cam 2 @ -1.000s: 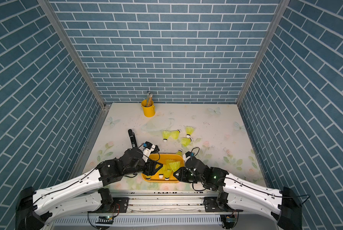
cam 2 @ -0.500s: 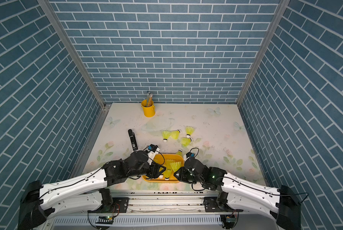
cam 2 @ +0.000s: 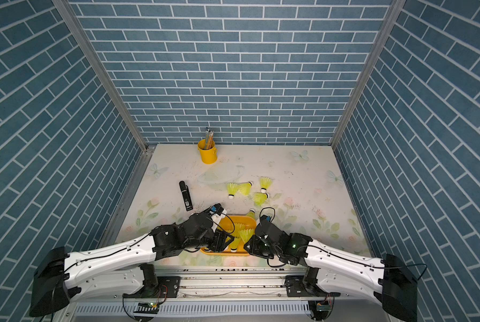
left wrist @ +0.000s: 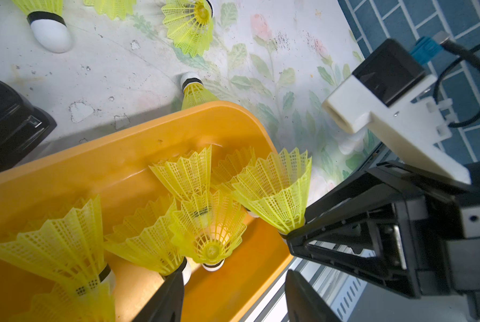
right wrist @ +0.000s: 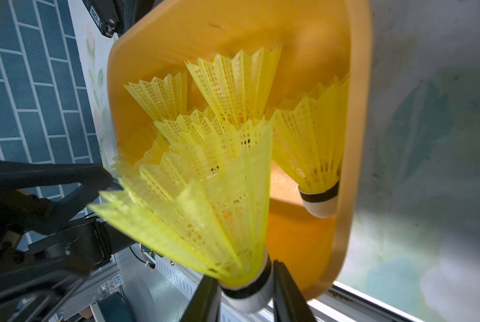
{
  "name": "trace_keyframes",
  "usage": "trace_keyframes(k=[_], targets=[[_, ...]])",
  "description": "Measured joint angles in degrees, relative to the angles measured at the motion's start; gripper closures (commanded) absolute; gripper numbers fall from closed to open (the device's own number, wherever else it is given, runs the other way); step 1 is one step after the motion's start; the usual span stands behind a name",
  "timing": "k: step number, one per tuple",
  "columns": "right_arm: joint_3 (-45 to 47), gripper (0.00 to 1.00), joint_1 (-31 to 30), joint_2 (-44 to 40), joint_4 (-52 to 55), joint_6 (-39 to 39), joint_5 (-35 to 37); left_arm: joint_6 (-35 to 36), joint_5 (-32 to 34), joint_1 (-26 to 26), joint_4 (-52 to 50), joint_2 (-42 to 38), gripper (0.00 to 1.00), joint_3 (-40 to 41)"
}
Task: Put the shuttlecocks into the storage box
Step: Place the shuttlecock in the storage box.
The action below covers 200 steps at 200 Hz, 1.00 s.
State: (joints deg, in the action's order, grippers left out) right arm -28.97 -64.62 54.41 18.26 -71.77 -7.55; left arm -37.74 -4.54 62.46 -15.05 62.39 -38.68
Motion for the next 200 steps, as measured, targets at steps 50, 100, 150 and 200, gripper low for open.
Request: trace_keyframes(k=[50, 100, 150, 200], targets=[[-0.61, 0.68, 0.0, 1.84, 0.0, 0.04, -0.2, 0.0, 0.09, 0.0, 0.42, 0.0, 0.36, -0.09], [-1.38, 0.6, 0.0, 2.05, 0.68, 0.17, -0.17, -0.02, 0.28, 0.0, 0.61, 0.0, 0.36, -0.39], [-2.84, 0.58, 0.0, 2.08, 2.14, 0.22, -0.13, -0.02, 0.28, 0.04, 0.83, 0.07, 0.36, -0.39], [-4.74, 0.58, 0.0, 2.32, 4.15, 0.28, 0.46, -0.04, 0.44, 0.07, 0.87, 0.22, 0.36, -0.42]])
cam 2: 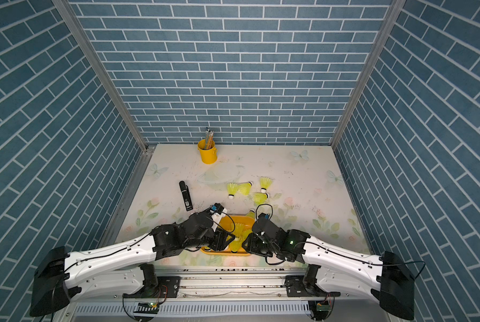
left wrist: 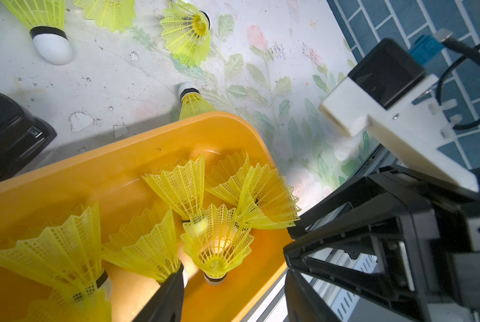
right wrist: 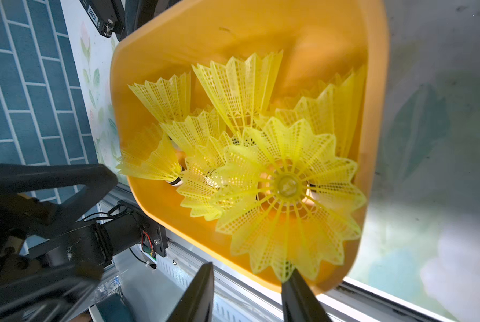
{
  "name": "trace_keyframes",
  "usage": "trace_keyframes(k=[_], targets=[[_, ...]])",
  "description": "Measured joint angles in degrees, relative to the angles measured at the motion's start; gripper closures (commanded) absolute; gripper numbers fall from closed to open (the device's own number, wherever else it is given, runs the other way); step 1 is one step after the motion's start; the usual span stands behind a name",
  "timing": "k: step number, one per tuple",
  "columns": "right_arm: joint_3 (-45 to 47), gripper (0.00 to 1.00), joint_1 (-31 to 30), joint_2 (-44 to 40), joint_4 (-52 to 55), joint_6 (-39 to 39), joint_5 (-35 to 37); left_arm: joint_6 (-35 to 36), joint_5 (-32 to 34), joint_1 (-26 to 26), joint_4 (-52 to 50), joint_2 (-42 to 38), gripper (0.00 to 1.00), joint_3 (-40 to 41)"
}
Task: Put the shuttlecocks into the storage box
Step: Place the shuttlecock in the storage box.
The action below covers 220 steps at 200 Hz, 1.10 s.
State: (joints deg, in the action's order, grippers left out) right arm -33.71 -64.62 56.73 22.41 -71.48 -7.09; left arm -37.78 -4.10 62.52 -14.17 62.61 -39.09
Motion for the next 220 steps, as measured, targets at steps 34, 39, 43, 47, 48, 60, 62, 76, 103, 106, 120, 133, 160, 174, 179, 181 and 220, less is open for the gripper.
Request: trace_keyframes(k=[34, 39, 43, 47, 48, 60, 62, 76, 103, 106, 120, 133, 160, 174, 179, 181, 220], targets=[[-2.56, 0.58, 0.0, 0.04, 2.49, 1.42, 0.85, -0.04, 0.02, 0.0, -0.02, 0.0, 0.36, 0.0], [-2.95, 0.59, 0.0, 0.09, 2.73, 1.51, 0.92, -0.04, 0.02, 0.0, -0.02, 0.0, 0.36, 0.0], [-3.21, 0.59, 0.0, 0.13, 2.95, 1.66, 0.94, -0.04, 0.02, 0.0, -0.02, 0.0, 0.36, 0.0], [-3.48, 0.59, 0.0, 0.17, 3.08, 1.81, 0.98, -0.07, 0.02, 0.0, -0.02, 0.0, 0.36, 0.0], [-3.52, 0.59, 0.0, 0.2, 3.1, 1.88, 1.01, -0.07, 0.04, 0.0, 0.0, 0.0, 0.36, 0.0], [-4.22, 0.59, 0.0, 0.46, 3.76, 2.4, 1.11, -0.11, 0.04, 0.0, -0.04, 0.0, 0.36, -0.15], [-4.33, 0.59, 0.0, 0.5, 3.89, 2.47, 1.22, -0.13, 0.04, 0.0, -0.04, 0.0, 0.36, -0.2], [-4.96, 0.59, 0.0, 0.63, 4.94, 2.89, 1.97, -0.15, 0.04, 0.02, 0.0, 0.0, 0.36, -0.61], [-5.99, 0.62, 0.02, 1.05, 6.82, 3.91, 3.32, -0.17, 0.07, 0.02, 0.22, 0.02, 0.36, -1.18], [-6.14, 0.63, 0.02, 1.16, 6.99, 4.0, 3.5, -0.17, 0.07, 0.02, 0.26, 0.02, 0.36, -1.18], [-7.23, 0.64, 0.02, 1.64, 8.02, 4.74, 4.5, -0.17, 0.07, 0.02, 0.26, 0.04, 0.36, -1.18], [-8.55, 0.66, 0.2, 2.19, 8.87, 5.66, 5.33, -0.17, 0.07, 0.02, 0.33, 0.04, 0.36, -1.18], [-9.94, 0.77, 1.33, 3.78, 8.98, 7.72, 6.03, -0.17, 0.07, 0.02, 0.37, 0.04, 0.36, -1.18], [-9.94, 0.83, 2.75, 4.76, 9.07, 8.92, 5.97, -0.17, 0.09, 0.02, 0.37, 0.04, 0.36, -1.18], [-9.94, 0.85, 3.41, 5.16, 9.03, 9.73, 5.97, -0.17, 0.09, 0.02, 0.37, 0.04, 0.36, -1.18], [-9.94, 0.86, 3.72, 5.33, 9.03, 9.88, 5.92, -0.17, 0.09, 0.02, 0.35, 0.04, 0.36, -1.18], [-9.94, 0.9, 7.72, 7.93, 8.72, 13.62, 5.57, -0.2, 0.22, 0.02, 0.37, 0.04, 0.36, -1.18]])
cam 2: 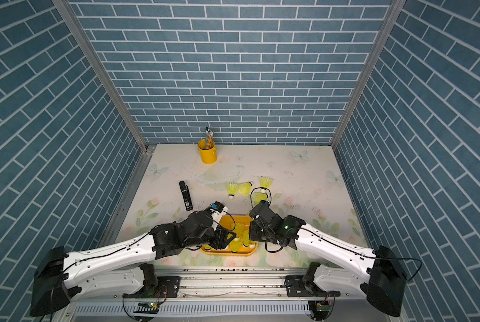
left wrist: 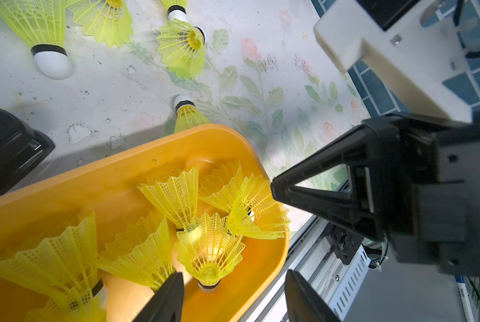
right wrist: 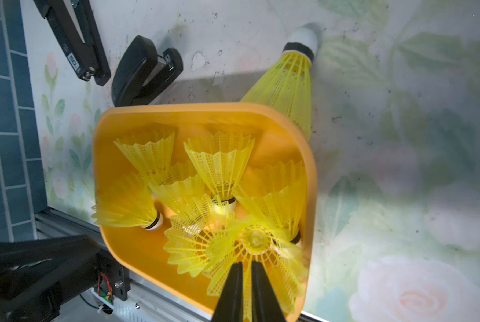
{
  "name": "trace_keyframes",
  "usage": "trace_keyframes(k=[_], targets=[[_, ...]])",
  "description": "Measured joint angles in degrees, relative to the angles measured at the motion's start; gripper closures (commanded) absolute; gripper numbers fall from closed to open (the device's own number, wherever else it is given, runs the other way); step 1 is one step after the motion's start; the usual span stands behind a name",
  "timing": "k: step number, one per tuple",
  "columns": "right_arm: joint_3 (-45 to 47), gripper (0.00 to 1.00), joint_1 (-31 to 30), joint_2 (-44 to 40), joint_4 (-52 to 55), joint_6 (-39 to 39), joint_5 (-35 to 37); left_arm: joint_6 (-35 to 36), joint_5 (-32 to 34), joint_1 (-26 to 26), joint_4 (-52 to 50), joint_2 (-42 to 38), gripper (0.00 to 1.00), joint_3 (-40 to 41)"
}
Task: Put the shuttlecocks into the storage box
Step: Place the shuttlecock in the storage box.
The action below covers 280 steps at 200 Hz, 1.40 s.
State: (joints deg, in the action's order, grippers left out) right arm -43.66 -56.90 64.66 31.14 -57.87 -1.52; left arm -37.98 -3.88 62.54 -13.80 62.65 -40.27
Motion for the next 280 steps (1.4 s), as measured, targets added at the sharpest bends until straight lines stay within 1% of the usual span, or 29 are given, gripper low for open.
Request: trace_keyframes(k=[56, 150, 210, 280], targets=[[0.0, 0.91, 0.79, 6.82, -2.38, 4.44, -1.9, -0.07, 0.07, 0.0, -0.02, 0.0, 0.36, 0.0], [-1.84, 0.91, 0.79, 13.22, -4.35, 8.9, -2.43, -0.2, 0.26, 0.0, 0.0, 0.0, 0.36, 0.0], [-1.84, 0.91, 0.79, 13.29, -3.78, 10.34, -2.54, -0.2, 0.39, 0.0, -0.02, 0.0, 0.36, 0.0], [-5.01, 0.89, 0.79, 9.44, 1.07, 10.45, -1.7, -0.2, 0.46, 0.0, -0.02, 0.0, 0.36, -0.02]])
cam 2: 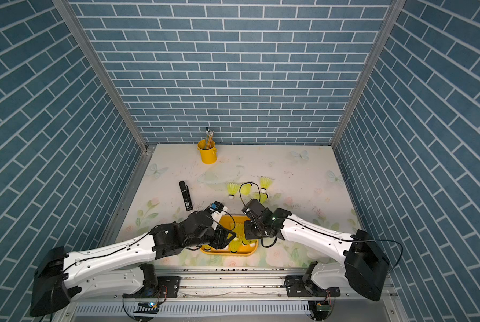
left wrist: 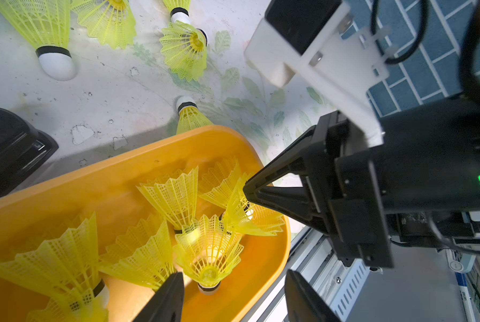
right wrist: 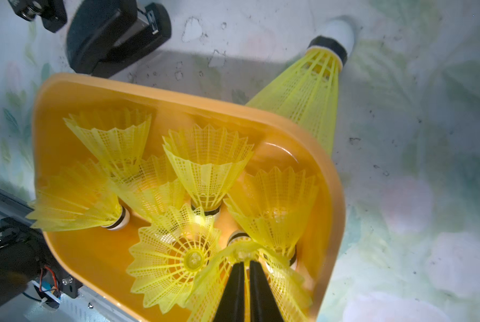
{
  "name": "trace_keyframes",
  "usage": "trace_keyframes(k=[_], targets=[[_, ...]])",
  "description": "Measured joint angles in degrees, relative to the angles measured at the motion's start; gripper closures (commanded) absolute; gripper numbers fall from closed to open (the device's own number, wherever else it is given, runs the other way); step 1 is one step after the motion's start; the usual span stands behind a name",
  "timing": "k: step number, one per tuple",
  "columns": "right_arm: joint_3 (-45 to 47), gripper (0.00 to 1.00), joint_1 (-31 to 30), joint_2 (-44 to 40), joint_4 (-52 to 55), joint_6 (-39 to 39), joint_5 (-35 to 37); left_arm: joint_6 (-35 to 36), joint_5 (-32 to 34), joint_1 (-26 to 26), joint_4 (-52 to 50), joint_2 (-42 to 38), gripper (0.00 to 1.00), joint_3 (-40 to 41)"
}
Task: Put the shuttlecocks into the storage box
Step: Place the shuttlecock in the storage box, then move the shuttlecock to the center of the board.
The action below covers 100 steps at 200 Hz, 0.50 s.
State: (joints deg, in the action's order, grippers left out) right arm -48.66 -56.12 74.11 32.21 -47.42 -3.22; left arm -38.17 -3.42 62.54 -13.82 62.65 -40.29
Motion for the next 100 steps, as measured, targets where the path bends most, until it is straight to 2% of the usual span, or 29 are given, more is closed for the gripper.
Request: trace_keyframes(k=[54, 100], targets=[[-3.45, 0.88, 1.18, -0.92, 2.49, 1.81, 1.51, 0.02, 0.15, 0.0, -0.04, 1.29, 0.36, -1.49], [-8.87, 0.8, 6.93, -0.52, 3.76, 6.12, 4.02, 0.02, 0.42, -1.6, -0.68, 2.82, 0.36, -5.4]])
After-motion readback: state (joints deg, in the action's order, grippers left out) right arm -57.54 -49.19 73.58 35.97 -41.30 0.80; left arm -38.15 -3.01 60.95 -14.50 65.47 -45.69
